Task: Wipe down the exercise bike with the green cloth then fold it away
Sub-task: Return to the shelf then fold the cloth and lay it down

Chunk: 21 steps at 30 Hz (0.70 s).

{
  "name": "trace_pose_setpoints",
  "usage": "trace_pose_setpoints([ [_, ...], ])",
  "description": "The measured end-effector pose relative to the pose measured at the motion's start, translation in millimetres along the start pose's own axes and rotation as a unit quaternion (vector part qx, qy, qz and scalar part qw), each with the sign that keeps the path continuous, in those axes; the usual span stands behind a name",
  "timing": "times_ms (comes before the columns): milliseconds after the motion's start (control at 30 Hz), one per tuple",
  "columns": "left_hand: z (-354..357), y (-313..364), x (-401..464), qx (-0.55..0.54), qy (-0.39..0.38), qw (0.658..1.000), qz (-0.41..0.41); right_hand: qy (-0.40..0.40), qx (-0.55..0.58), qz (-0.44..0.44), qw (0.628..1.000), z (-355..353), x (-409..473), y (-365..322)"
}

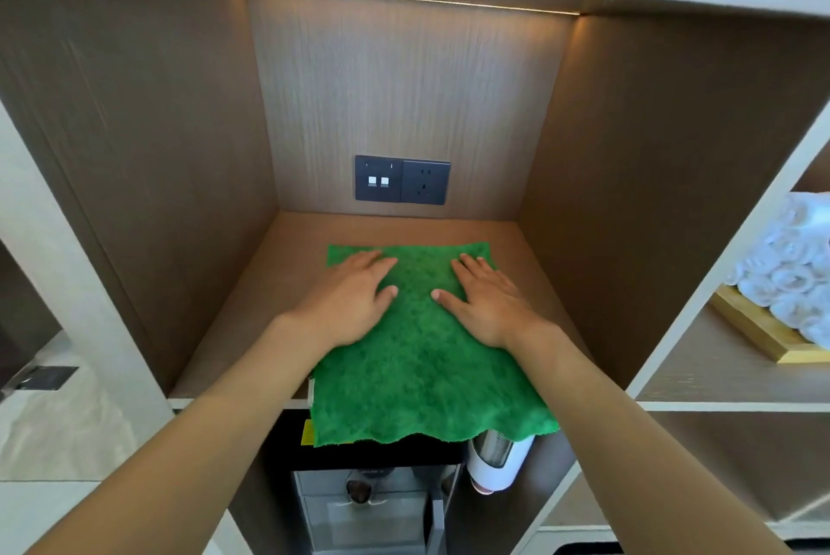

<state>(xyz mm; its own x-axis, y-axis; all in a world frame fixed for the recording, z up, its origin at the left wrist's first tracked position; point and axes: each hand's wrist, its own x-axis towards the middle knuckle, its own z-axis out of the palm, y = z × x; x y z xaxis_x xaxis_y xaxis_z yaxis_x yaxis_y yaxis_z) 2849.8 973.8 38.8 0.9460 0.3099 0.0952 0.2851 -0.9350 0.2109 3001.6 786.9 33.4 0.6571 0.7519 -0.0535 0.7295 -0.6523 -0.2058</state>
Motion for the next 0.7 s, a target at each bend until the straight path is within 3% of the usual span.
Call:
trace_pose_setpoints([
  [100,10.4,10.0,-19.6,0.001,-0.052,0.999,-0.017,0.005,-0.01,-0.01,1.0,0.2,-6.8,-3.2],
  [300,5.5,8.9,-53.1,0.006,-0.081,0.997,-0.002,-0.017,-0.004,-0.053,0.998,4.1,-61.1,-13.5],
  [700,11.1,18.3,-144.4,0.056,-0.05,0.996,0.037,0.054,-0.048,-0.084,0.994,34.9,-156.2,-22.7],
])
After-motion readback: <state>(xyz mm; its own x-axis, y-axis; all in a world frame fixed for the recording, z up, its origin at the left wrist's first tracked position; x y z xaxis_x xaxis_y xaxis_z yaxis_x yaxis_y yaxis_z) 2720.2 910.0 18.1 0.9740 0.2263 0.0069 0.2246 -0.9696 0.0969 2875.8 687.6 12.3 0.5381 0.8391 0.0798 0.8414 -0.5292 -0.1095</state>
